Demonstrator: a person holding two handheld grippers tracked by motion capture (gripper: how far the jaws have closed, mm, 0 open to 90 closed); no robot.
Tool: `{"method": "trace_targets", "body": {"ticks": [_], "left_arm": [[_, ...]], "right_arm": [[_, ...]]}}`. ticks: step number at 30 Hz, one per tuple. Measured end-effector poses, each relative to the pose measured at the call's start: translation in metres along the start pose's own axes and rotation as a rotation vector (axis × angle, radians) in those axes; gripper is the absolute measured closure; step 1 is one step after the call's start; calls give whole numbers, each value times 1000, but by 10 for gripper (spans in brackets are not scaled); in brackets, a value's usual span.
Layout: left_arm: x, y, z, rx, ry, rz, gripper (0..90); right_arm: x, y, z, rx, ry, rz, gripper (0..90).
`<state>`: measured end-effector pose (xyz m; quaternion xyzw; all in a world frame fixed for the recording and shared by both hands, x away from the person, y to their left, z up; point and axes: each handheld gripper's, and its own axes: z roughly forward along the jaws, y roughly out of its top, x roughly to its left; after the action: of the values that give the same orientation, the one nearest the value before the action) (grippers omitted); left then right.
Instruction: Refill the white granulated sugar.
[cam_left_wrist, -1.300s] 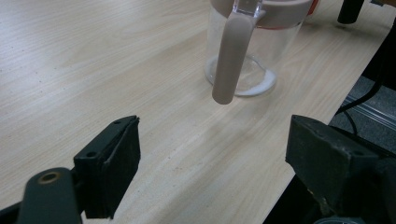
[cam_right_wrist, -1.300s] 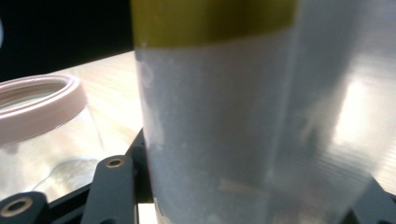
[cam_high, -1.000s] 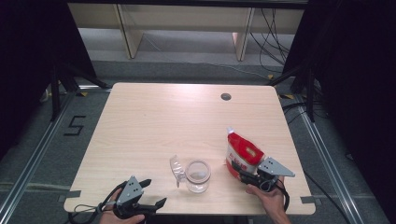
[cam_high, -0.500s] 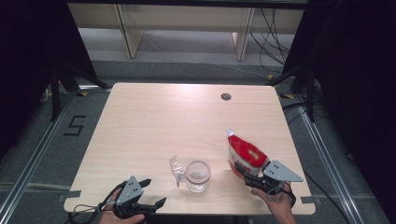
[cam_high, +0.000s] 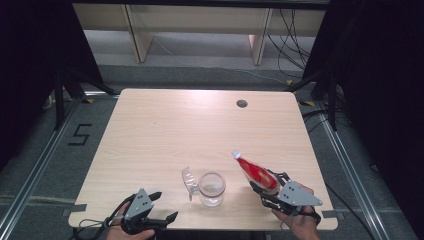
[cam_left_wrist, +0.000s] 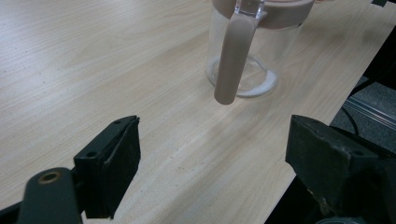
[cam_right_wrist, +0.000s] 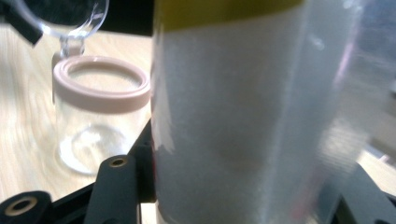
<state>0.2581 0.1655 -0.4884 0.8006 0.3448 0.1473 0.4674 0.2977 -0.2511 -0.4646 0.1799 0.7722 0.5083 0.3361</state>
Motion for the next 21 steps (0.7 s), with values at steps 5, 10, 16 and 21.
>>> {"method": "trace_targets", "body": {"ticks": [5, 10, 16, 21], "left_arm": [[0, 0, 0, 0, 1, -1, 175], [0, 0, 1, -5, -4, -2, 175], [0, 0, 1, -4, -4, -1, 175], [0, -1, 2, -9, -3, -3, 175]], "right_arm": [[7, 4, -2, 38, 5, -86, 461], [14, 8, -4, 63, 4, -147, 462], [17, 13, -7, 92, -3, -266, 463], [18, 16, -9, 137, -35, -377, 464]]}}
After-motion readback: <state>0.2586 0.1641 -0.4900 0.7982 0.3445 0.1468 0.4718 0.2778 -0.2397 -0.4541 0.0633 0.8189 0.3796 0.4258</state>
